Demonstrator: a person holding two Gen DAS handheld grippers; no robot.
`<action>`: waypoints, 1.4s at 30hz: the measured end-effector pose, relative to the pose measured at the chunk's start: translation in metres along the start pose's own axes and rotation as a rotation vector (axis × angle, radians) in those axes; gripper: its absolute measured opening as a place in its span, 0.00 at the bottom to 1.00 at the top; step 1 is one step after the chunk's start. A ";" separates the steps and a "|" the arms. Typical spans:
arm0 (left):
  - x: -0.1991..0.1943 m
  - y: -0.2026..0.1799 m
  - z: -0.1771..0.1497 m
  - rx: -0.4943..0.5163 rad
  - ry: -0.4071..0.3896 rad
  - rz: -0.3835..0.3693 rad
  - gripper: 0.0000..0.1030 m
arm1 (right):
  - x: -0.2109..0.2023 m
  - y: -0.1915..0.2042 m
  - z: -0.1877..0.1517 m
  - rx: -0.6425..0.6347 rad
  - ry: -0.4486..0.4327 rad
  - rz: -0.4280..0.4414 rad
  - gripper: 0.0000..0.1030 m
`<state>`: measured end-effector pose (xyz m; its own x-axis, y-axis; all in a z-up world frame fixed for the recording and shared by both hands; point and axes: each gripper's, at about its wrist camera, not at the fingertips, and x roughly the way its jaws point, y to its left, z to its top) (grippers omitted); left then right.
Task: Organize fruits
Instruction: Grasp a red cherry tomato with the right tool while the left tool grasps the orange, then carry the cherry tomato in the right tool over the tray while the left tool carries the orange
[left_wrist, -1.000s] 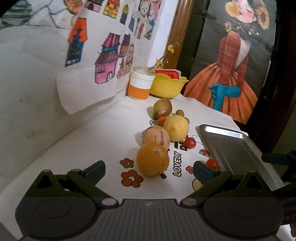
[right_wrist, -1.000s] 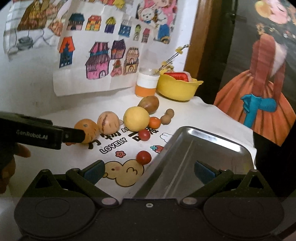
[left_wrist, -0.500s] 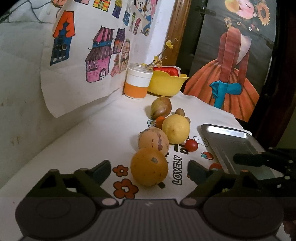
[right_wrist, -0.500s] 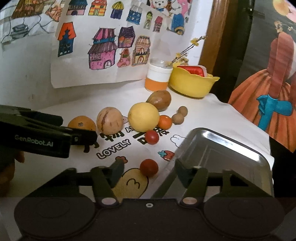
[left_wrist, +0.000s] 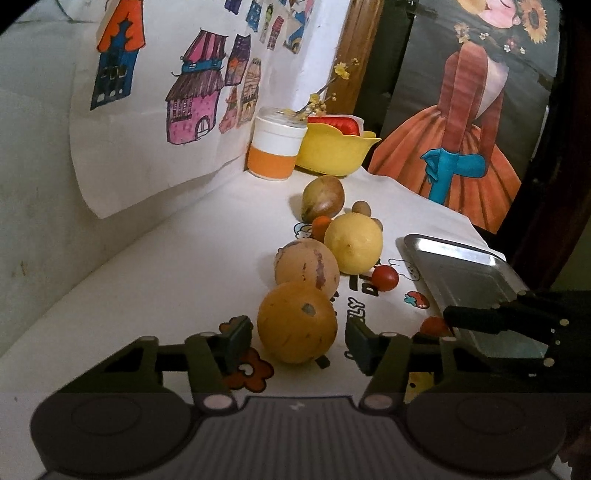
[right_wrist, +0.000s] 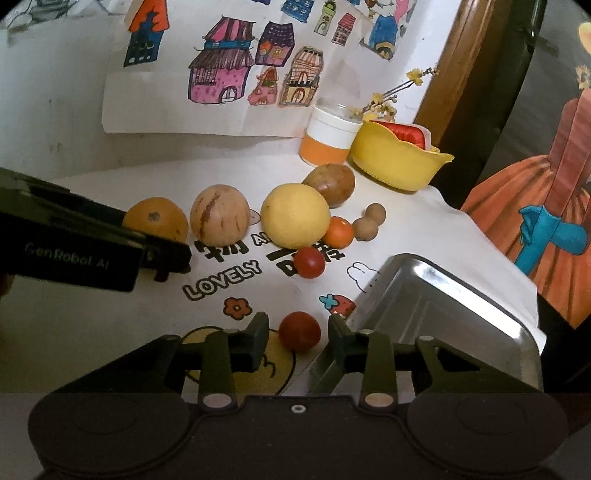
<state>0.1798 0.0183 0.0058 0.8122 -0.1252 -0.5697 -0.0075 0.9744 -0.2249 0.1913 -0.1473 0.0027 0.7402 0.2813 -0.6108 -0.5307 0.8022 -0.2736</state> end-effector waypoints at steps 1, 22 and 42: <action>0.000 0.000 0.001 -0.002 0.002 0.004 0.53 | 0.000 0.000 0.000 -0.003 0.000 -0.002 0.32; -0.010 -0.038 0.002 0.032 0.055 -0.110 0.46 | -0.047 -0.030 -0.015 0.092 -0.085 0.012 0.24; 0.037 -0.138 0.043 0.081 0.005 -0.210 0.46 | -0.072 -0.132 -0.048 0.247 -0.156 -0.169 0.24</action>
<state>0.2357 -0.1124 0.0494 0.7880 -0.3274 -0.5214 0.2084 0.9387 -0.2744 0.1877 -0.2987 0.0472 0.8735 0.1956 -0.4459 -0.2934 0.9423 -0.1614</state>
